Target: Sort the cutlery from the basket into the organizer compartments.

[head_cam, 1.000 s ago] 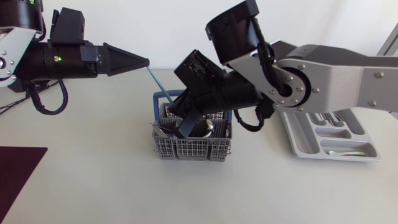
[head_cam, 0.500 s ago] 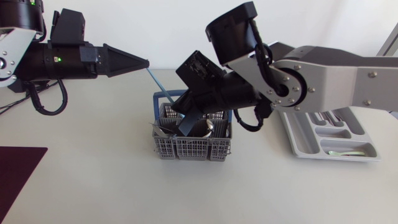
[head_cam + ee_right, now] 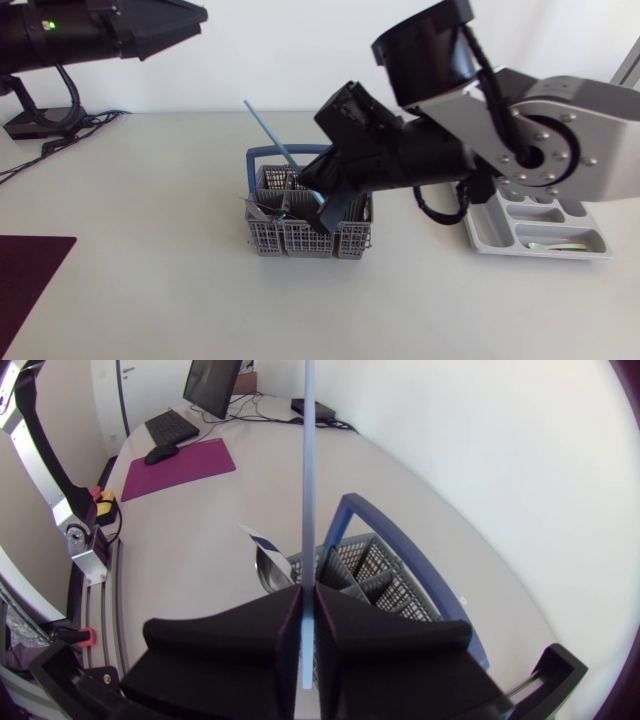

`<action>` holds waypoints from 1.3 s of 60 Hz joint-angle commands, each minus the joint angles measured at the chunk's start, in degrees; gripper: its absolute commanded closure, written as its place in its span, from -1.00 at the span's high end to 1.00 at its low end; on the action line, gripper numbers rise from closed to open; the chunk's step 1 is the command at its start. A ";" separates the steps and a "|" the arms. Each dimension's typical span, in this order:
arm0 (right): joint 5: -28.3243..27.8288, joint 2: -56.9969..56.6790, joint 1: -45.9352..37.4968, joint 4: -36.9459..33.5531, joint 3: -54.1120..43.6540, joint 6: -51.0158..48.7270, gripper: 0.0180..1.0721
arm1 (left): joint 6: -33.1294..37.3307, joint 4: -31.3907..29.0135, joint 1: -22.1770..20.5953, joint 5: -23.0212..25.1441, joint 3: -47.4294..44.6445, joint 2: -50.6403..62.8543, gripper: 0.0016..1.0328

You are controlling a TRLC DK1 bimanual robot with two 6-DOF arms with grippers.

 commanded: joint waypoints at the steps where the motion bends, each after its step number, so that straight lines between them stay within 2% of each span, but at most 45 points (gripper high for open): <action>1: 0.74 -3.36 -2.14 -1.02 -2.19 0.26 -0.88 | -1.87 0.59 1.51 -0.26 2.15 -0.84 0.39; 7: 2.06 -8.02 -7.15 -2.60 -3.69 0.79 -0.88 | 5.60 -3.01 0.89 -2.02 0.66 -6.11 0.38; 8: 2.06 -8.99 -8.64 -3.13 -3.86 1.05 -0.88 | 10.52 -6.79 -0.60 -3.34 -0.14 -8.13 0.38; 11: 1.97 -10.66 -11.81 -4.01 -4.39 1.14 -0.88 | 18.43 -12.68 -3.59 -7.12 -1.89 -11.47 0.38; 18: 1.88 -13.03 -19.01 -5.77 -5.44 1.14 -0.88 | 29.68 -19.27 -12.20 -16.78 -7.78 -17.97 0.38; 24: 1.53 -13.64 -25.25 -7.09 -6.23 1.05 -0.88 | 35.83 -23.23 -18.09 -23.55 -11.65 -21.67 0.37; 32: -0.49 -12.59 -35.45 -7.88 -6.67 0.52 -0.88 | 40.93 -26.04 -22.05 -27.86 -17.01 -23.07 0.32; 41: -2.07 -8.72 -44.06 -7.70 -6.85 -0.36 -0.88 | 43.83 -25.69 -26.09 -31.64 -22.90 -23.77 0.29; 49: -1.99 -4.24 -48.37 -6.65 -7.20 -0.71 -0.88 | 44.36 -20.33 -35.23 -42.27 -30.37 -24.65 0.29; 54: -1.46 -1.52 -49.95 -6.30 -7.11 -0.53 -0.88 | 44.36 -17.34 -39.01 -46.84 -33.27 -24.65 0.29; 58: -0.40 0.77 -50.92 -6.30 -6.85 -0.36 -0.88 | 44.45 -15.05 -41.12 -50.45 -35.12 -24.57 0.29; 71: 3.55 9.47 -52.85 -6.21 -4.74 0.70 -0.88 | 44.45 -9.87 -44.46 -57.83 -38.90 -24.39 0.28; 73: 4.08 11.14 -53.03 -6.12 -4.39 0.87 -0.88 | 44.45 -8.46 -45.95 -60.55 -39.95 -24.21 0.29; 78: 5.05 15.27 -53.55 -4.80 -3.77 1.75 -0.88 | 44.36 -7.14 -47.18 -62.66 -40.65 -23.77 0.29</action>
